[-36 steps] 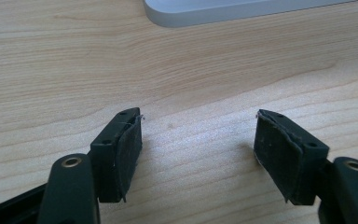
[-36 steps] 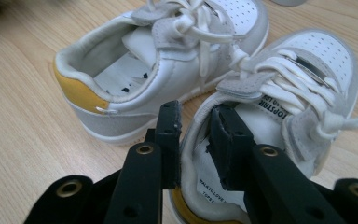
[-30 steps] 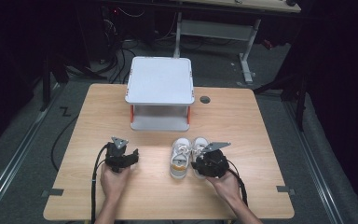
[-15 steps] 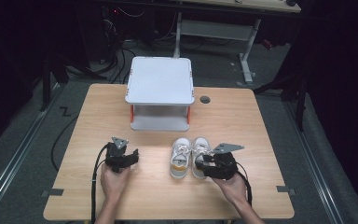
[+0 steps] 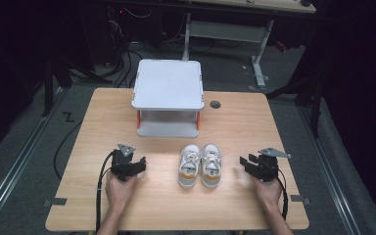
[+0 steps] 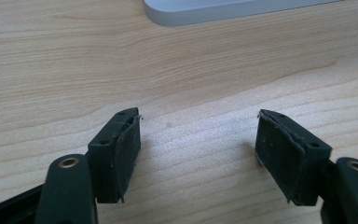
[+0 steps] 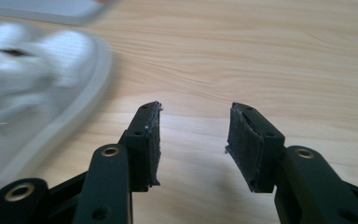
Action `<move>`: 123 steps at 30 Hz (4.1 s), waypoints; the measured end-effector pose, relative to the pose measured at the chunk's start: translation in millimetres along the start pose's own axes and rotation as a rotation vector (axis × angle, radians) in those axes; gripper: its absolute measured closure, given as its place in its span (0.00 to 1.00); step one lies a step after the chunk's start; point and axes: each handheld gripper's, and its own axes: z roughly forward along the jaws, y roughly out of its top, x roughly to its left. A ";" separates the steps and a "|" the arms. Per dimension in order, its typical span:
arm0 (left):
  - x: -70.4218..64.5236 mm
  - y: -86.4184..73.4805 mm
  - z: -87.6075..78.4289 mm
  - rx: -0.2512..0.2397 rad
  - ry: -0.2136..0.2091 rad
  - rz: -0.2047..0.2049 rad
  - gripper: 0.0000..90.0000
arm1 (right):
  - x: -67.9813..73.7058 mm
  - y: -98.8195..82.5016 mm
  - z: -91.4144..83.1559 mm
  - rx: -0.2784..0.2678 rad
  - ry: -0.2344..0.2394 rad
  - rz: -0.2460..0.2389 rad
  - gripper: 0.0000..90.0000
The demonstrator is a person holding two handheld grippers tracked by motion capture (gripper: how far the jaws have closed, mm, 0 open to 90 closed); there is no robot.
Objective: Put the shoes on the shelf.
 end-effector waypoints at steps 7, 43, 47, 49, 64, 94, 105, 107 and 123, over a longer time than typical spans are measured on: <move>-2.0 1.0 1.2 0.005 0.000 -0.005 0.31 | -14.1 -4.8 15.3 0.025 -0.111 -0.001 0.55; -79.5 27.2 -64.6 -0.034 -0.247 0.117 0.37 | -11.8 -4.5 19.0 0.052 -0.139 -0.028 0.47; -99.6 34.8 -73.6 -0.019 -0.311 0.125 0.38 | -11.8 -4.5 19.0 0.052 -0.138 -0.028 0.46; -105.3 36.7 -75.0 -0.017 -0.330 0.126 0.39 | -11.8 -4.5 19.0 0.052 -0.138 -0.028 0.46; -154.6 48.6 -56.2 0.076 -0.370 0.128 0.44 | -12.1 -4.5 19.0 0.052 -0.134 -0.028 0.45; -189.1 62.2 -15.1 0.173 -0.347 0.063 0.53 | -11.8 -4.5 19.0 0.053 -0.136 -0.030 0.45; -195.6 60.7 -11.5 0.155 -0.310 0.117 0.67 | -11.8 -4.5 19.0 0.053 -0.136 -0.029 0.45; -196.2 60.8 -12.2 0.158 -0.323 0.115 0.72 | -11.8 -4.5 19.0 0.053 -0.138 -0.029 0.45; -187.2 58.9 -16.1 0.160 -0.319 0.078 0.86 | -11.8 -4.6 18.9 0.054 -0.137 -0.029 0.44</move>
